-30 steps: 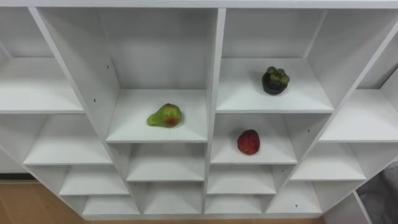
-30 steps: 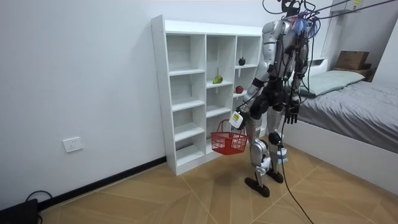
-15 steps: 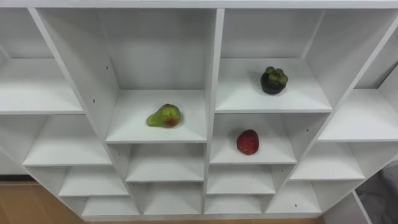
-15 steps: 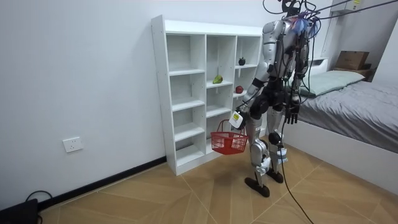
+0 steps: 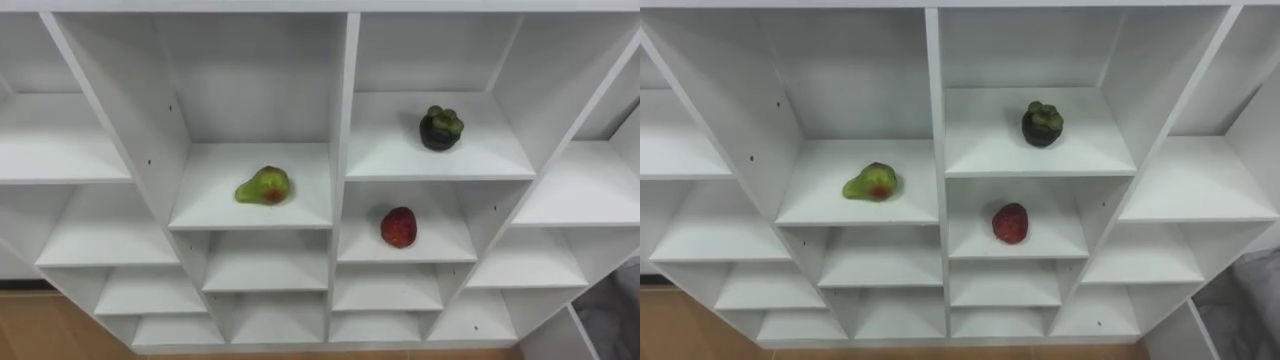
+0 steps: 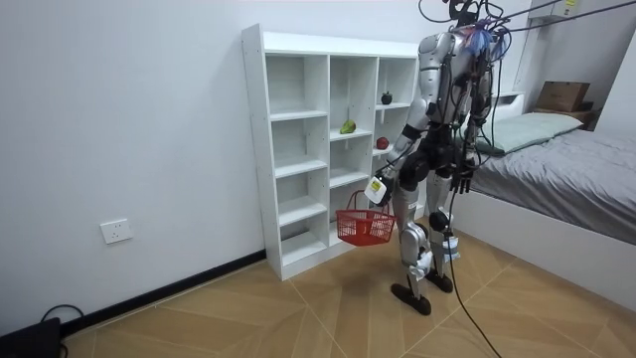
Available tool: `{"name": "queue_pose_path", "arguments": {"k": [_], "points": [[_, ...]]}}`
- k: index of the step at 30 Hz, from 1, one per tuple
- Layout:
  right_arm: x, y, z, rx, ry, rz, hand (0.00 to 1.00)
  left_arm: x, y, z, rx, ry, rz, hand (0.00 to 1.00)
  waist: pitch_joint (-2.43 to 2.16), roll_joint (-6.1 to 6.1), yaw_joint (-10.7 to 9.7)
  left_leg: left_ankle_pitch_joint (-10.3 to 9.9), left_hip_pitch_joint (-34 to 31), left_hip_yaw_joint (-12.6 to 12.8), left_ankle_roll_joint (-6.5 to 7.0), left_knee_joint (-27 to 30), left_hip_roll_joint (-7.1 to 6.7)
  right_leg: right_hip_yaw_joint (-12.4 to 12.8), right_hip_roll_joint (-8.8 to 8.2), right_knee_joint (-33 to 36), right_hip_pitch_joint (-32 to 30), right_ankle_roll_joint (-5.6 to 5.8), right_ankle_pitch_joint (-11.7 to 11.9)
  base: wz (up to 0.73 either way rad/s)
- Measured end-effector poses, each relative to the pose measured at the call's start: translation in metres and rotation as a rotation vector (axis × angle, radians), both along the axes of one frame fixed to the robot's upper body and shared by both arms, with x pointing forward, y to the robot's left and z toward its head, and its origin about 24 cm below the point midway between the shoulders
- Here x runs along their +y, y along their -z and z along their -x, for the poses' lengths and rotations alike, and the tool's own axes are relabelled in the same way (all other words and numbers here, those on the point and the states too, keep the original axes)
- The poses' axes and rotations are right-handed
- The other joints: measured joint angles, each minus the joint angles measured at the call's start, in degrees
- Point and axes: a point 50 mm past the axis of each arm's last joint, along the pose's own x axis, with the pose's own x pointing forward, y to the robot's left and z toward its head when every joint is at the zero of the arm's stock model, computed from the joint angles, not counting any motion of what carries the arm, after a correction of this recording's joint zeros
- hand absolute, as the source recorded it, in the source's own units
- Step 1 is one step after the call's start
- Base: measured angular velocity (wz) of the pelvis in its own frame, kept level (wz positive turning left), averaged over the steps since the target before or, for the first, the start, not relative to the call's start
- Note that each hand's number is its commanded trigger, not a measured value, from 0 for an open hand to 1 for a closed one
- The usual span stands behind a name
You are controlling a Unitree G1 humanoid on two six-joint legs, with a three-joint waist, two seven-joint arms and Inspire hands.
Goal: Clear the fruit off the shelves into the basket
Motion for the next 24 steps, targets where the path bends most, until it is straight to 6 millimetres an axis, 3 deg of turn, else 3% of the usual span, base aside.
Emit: {"name": "queue_pose_path", "arguments": {"k": [6,9,18,24], "points": [[-0.003,-0.025,-0.051,-0.370,0.035,0.064,0.00,0.001,-0.005,-0.015,-0.074,0.019,-0.010,1.00,-0.18,0.23,-0.10,0.01,-0.21,0.29,0.00,0.13,0.05,0.12,0.02,-0.07,-0.48,-0.01,0.13,-0.03],[0.009,-0.052,-0.082,-0.623,0.008,0.068,0.00,0.000,-0.007,-0.016,-0.131,0.026,-0.012,1.00,-0.20,0.16,-0.05,0.02,-0.11,0.72,0.00,0.17,0.09,0.55,0.09,-0.25,-0.34,-0.02,0.17,-0.07],[0.026,-0.124,-0.120,-1.051,-0.074,0.044,0.00,0.001,-0.011,-0.015,-0.184,0.035,-0.011,1.00,-0.43,0.48,-0.12,0.02,-0.70,1.17,0.00,0.11,0.09,1.12,0.13,-0.11,-1.27,0.04,0.32,-0.03],[0.030,-0.146,-0.131,-1.172,-0.086,0.024,0.00,0.002,-0.011,-0.015,-0.181,0.046,-0.015,1.00,-0.45,0.83,-0.12,-0.01,-0.81,1.43,0.03,-0.03,0.18,1.31,0.23,-0.07,-1.52,0.11,0.67,-0.03]]}}
